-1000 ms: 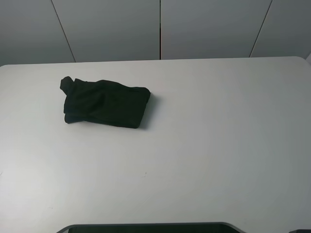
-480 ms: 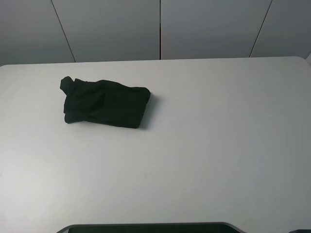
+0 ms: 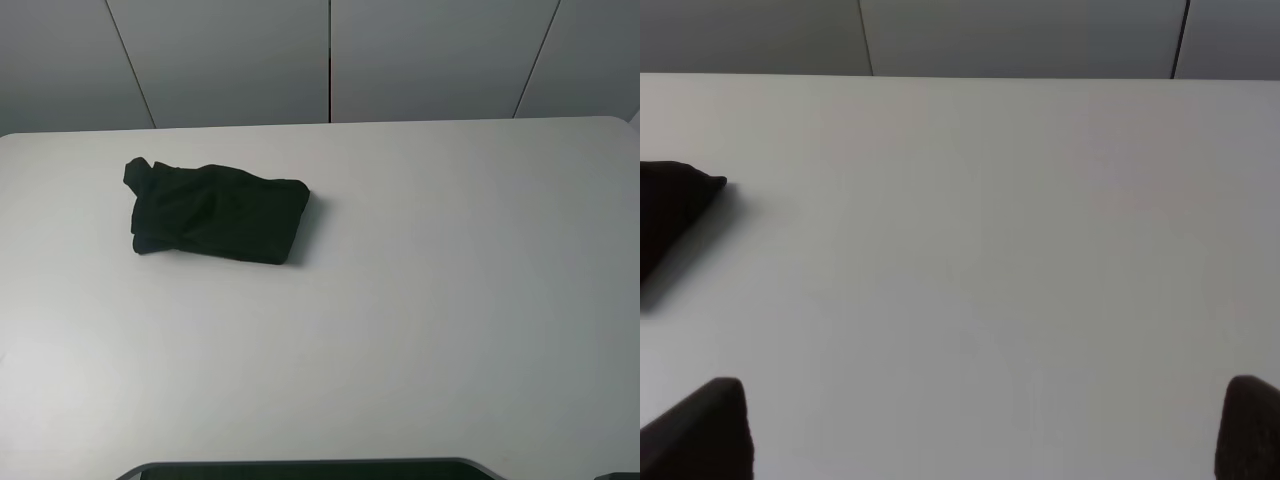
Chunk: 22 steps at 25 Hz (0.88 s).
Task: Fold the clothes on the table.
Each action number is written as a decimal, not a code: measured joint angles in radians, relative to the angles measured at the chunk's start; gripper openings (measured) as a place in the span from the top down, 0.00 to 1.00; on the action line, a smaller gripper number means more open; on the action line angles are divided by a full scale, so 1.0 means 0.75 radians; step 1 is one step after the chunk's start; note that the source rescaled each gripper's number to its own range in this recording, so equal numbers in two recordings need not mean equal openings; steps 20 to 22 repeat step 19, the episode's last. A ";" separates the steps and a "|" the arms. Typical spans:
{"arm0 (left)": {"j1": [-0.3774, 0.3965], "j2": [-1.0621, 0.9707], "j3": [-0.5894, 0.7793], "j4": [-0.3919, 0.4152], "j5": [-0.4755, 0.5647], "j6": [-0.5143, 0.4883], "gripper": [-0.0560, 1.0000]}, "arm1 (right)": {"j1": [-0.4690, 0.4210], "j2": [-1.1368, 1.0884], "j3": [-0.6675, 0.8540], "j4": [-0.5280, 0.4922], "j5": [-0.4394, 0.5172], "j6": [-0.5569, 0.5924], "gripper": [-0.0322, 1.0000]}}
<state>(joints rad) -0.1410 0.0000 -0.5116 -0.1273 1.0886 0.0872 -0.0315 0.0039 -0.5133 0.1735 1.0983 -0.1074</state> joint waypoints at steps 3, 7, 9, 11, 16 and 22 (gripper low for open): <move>0.000 0.000 0.000 0.000 0.000 0.000 0.05 | 0.000 0.000 0.000 0.000 0.000 0.003 0.00; 0.000 0.000 0.000 0.000 0.000 0.000 0.05 | 0.000 0.000 0.000 0.000 0.000 0.003 0.00; 0.000 0.000 0.000 0.000 0.000 0.000 0.05 | 0.000 0.000 0.000 0.000 0.000 0.003 0.00; 0.000 0.000 0.000 0.000 0.000 0.000 0.05 | 0.000 0.000 0.000 0.000 0.000 0.003 0.00; 0.000 0.000 0.000 0.000 0.000 0.000 0.05 | 0.000 0.000 0.000 0.000 0.000 0.003 0.00; 0.000 0.000 0.000 0.000 0.000 0.000 0.05 | 0.000 0.000 0.000 0.000 0.000 0.003 0.00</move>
